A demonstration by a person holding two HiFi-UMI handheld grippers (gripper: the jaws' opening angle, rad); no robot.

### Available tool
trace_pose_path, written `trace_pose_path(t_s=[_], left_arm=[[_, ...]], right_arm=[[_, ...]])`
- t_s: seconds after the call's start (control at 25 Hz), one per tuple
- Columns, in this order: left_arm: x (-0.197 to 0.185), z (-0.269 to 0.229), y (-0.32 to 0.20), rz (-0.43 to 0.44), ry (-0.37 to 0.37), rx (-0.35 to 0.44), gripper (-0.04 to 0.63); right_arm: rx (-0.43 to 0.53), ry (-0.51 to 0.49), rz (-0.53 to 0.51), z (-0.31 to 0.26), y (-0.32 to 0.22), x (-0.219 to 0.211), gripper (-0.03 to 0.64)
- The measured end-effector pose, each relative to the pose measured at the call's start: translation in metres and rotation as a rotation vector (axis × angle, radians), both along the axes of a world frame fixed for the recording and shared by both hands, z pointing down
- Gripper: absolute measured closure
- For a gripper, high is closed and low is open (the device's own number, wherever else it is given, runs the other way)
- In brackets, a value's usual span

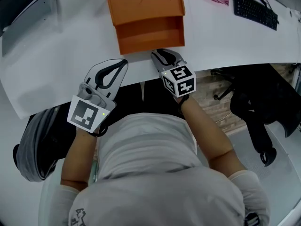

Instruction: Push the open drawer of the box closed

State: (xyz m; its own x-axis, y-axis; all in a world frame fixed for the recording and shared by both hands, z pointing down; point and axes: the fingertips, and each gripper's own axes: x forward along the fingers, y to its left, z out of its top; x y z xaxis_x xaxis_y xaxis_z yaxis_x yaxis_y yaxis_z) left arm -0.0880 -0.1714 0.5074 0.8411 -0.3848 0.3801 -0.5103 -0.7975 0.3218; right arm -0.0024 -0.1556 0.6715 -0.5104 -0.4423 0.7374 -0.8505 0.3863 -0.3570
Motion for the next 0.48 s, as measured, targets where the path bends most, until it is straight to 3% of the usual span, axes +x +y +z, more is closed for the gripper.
trace_pose_path(t_s=[0.48], left_arm=[[-0.002,0.002,-0.004,-0.009,0.013,-0.008,0.597]], right_arm=[[-0.032,0.016,-0.004,0.016,-0.001,-0.004,0.525]])
